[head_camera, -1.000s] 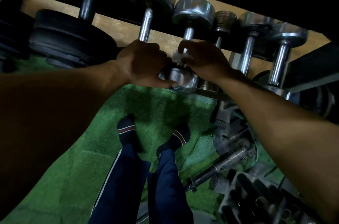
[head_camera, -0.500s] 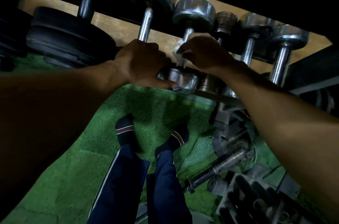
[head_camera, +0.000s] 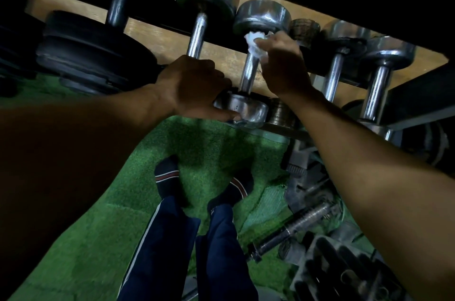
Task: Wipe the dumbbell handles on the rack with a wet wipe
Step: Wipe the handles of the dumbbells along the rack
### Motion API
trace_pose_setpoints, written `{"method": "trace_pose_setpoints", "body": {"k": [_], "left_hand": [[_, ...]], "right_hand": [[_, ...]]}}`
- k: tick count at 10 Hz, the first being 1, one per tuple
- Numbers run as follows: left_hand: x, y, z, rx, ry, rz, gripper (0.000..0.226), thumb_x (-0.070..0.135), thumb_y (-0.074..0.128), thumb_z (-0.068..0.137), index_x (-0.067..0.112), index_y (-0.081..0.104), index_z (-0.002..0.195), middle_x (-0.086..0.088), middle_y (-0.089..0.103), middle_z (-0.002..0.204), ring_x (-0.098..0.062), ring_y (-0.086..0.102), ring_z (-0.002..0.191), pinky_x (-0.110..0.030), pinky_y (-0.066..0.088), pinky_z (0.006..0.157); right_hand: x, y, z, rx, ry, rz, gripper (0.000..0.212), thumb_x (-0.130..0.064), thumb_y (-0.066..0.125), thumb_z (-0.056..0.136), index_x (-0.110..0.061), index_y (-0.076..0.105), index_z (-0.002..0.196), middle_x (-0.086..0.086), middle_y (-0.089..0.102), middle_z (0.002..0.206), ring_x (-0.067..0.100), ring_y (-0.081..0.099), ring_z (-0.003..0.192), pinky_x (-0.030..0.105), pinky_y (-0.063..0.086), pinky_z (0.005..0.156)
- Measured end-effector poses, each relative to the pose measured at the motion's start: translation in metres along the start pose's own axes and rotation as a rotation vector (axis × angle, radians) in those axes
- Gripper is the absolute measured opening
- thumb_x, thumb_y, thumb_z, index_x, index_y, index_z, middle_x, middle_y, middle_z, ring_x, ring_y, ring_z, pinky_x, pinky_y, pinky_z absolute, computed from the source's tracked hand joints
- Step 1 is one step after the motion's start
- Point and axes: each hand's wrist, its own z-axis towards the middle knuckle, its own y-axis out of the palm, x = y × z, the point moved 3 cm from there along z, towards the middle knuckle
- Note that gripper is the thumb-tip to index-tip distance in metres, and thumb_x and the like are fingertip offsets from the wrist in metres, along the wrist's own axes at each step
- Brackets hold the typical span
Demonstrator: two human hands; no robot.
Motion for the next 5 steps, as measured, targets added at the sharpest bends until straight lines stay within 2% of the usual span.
{"method": "trace_pose_setpoints", "body": {"k": [1,2,3,4,5], "left_hand": [[-0.001,-0.002,-0.001,0.036,0.033,-0.009,0.098,0.096,0.017,0.070,0.024,0.065,0.117,-0.004,0.066,0.111,-0.031,0.061,0.108,-0.036,0.036,0.082],[-0.001,-0.006,-0.003,0.028,0.032,-0.003,0.118,0.104,0.001,0.066,0.021,0.066,0.119,-0.007,0.068,0.113,-0.033,0.061,0.110,-0.042,0.046,0.087],[0.003,-0.007,-0.003,0.010,0.021,0.004,0.131,0.105,-0.011,0.056,0.021,0.065,0.121,-0.007,0.068,0.115,-0.032,0.061,0.111,-0.043,0.047,0.090],[0.002,-0.003,0.000,-0.018,-0.019,-0.039,0.121,0.107,0.005,0.058,0.022,0.063,0.123,-0.006,0.066,0.118,-0.031,0.060,0.113,-0.041,0.043,0.089],[-0.002,0.008,0.002,-0.025,-0.040,-0.067,0.123,0.108,0.004,0.058,0.023,0.063,0.124,-0.006,0.066,0.119,-0.032,0.060,0.113,-0.041,0.043,0.089]], "right_hand": [[-0.001,0.004,-0.004,-0.036,0.103,0.028,0.038,0.002,0.064,0.083,-0.005,0.069,0.121,0.021,0.069,0.111,0.037,0.066,0.104,0.037,0.050,0.092],[0.008,0.009,-0.008,-0.070,0.332,0.192,0.034,-0.010,0.065,0.087,-0.005,0.070,0.120,0.019,0.069,0.118,0.033,0.065,0.110,0.037,0.046,0.101],[0.013,0.011,-0.006,-0.103,0.561,0.394,0.032,-0.016,0.071,0.087,-0.007,0.071,0.118,0.014,0.069,0.119,0.029,0.061,0.115,0.034,0.046,0.102],[0.018,0.013,0.002,-0.118,0.648,0.404,0.033,-0.021,0.070,0.088,-0.009,0.070,0.119,0.011,0.068,0.120,0.024,0.058,0.118,0.024,0.043,0.097],[0.010,0.014,0.002,-0.137,0.693,0.408,0.030,-0.015,0.065,0.089,-0.010,0.069,0.119,0.009,0.068,0.121,0.025,0.059,0.118,0.024,0.044,0.096]]}}
